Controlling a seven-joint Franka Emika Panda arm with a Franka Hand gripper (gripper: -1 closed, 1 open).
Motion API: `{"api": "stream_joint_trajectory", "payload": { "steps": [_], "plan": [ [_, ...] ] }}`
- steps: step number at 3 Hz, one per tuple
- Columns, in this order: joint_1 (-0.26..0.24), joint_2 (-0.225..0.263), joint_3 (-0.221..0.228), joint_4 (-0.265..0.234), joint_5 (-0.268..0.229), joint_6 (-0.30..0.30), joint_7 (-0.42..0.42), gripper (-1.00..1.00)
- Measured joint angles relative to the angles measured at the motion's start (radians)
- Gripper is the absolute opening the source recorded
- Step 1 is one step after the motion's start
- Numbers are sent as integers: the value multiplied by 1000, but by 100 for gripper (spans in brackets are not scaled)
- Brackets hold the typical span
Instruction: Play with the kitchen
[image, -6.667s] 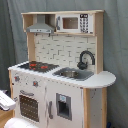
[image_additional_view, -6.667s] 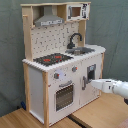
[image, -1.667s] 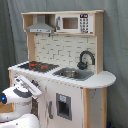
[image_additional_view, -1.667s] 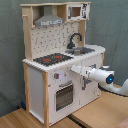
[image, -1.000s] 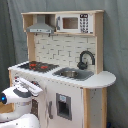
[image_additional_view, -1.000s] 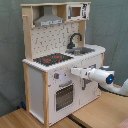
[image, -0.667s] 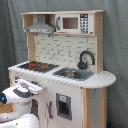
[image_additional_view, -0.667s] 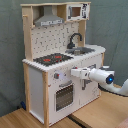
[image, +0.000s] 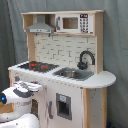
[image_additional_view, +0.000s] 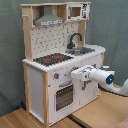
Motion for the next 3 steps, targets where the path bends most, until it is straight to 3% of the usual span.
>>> {"api": "stream_joint_trajectory", "payload": {
  "steps": [1, 2, 3],
  "plan": [
    [0, 0, 0, 0, 0, 0, -104, -100],
    [1, 12, 0, 0, 3, 0, -7, -100],
    [1, 12, 0, 0, 3, 0, -5, 100]
  ]
}}
